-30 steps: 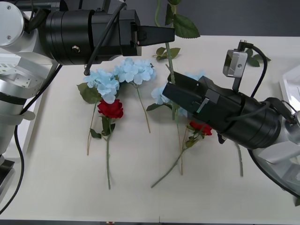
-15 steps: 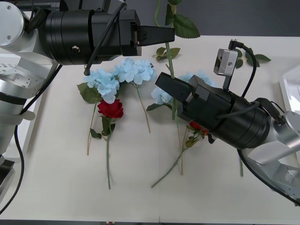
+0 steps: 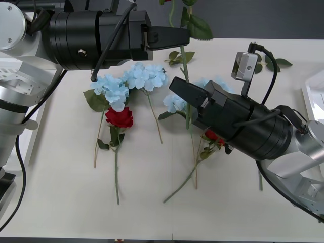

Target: Put the red flowers into the right box and the blue flowers into the left box

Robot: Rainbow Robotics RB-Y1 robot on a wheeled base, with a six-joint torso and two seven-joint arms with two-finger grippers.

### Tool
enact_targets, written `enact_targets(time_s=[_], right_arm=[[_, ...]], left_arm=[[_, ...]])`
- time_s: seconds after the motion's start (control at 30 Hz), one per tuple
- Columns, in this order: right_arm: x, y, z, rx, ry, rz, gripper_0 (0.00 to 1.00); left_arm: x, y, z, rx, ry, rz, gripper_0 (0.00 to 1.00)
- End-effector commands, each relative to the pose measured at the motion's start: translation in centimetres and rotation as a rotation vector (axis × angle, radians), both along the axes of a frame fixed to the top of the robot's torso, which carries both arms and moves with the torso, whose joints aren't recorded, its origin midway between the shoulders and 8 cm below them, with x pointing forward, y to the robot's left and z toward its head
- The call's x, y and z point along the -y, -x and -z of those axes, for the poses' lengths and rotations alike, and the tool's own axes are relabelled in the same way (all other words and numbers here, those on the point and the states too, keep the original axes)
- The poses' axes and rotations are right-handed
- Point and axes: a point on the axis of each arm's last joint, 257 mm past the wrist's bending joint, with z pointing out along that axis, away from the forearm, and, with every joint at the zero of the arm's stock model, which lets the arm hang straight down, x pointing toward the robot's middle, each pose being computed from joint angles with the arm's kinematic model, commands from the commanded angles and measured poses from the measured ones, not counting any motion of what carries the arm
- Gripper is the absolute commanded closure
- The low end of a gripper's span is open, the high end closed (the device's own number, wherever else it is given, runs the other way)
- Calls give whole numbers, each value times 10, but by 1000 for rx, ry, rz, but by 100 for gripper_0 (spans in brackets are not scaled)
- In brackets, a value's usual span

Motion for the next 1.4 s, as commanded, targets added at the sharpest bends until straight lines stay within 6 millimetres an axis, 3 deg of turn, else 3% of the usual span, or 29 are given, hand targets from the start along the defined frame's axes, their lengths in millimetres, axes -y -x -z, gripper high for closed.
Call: enact_targets(time_s=[0.03,0.47,0.6,0.67,0.73,0.93,1.03,1.13,1.2,1.23,1.3,1.4], right_arm=[[-4,9,-16,26,-10,-29,100],[-1,8,-11,18,9,-27,100],[8,5,-3,-7,46,-26,100],[18,1,9,-48,85,-28,100],[28,-1,20,-89,133,-29,100],[80,-24,53,-258,251,19,100],[118,-47,68,-310,304,92,100],[158,-66,82,-341,366,161,100],[194,-76,99,-383,418,205,100],[203,-77,103,-393,431,213,100],[245,-82,120,-428,489,265,100],[287,-87,128,-454,535,315,100]], left_arm=[[2,6,-14,87,6,11,0],[2,6,-14,87,6,11,0],[2,6,-14,87,6,11,0],[-3,-2,3,41,0,-10,0],[-8,-6,1,55,-4,-24,0],[-41,-19,20,95,-125,-77,0],[-64,-27,33,106,-199,-110,0],[-86,-34,44,104,-257,-150,0],[-103,-41,55,96,-302,-185,0],[-107,-43,58,96,-315,-196,0],[-125,-50,70,94,-373,-235,0],[-146,-59,83,97,-440,-285,0]])
